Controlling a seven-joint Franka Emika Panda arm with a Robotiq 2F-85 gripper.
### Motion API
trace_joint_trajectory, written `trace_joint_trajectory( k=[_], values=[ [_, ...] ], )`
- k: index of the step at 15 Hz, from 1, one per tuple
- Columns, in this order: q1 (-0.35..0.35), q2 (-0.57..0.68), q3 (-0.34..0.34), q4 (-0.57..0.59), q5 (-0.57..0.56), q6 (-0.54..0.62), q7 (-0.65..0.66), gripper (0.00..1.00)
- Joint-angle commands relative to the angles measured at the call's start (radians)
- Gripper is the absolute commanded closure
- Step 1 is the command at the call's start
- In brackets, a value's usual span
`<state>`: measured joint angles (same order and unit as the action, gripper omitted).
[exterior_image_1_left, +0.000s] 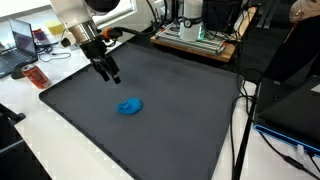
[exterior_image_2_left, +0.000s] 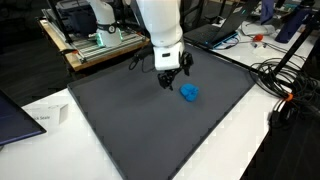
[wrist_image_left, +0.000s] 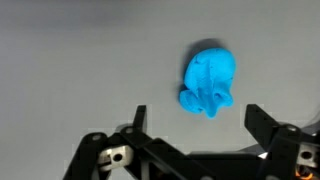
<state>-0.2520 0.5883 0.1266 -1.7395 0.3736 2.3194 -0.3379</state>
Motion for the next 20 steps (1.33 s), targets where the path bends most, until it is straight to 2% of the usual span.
trace_joint_trajectory(
  k=[1,4,6,9,10,11,14,17,20],
  values=[
    [-0.062,-0.137,0.053,-0.248,0.145,0.158,-0.174,0.00],
    [-0.115,-0.214,0.113,-0.410,0.311,0.288,-0.345,0.00],
    [-0.136,-0.246,0.145,-0.473,0.453,0.337,-0.498,0.00],
    [-0.102,-0.298,0.138,-0.537,0.653,0.356,-0.705,0.00],
    [-0.138,-0.311,0.193,-0.560,0.690,0.396,-0.748,0.00],
    [-0.127,-0.323,0.206,-0.571,0.751,0.438,-0.803,0.00],
    [-0.078,-0.340,0.238,-0.597,0.812,0.584,-0.804,0.00],
    [-0.017,-0.328,0.260,-0.609,0.799,0.757,-0.728,0.00],
    [0.066,-0.302,0.242,-0.626,0.771,0.917,-0.610,0.00]
  ],
)
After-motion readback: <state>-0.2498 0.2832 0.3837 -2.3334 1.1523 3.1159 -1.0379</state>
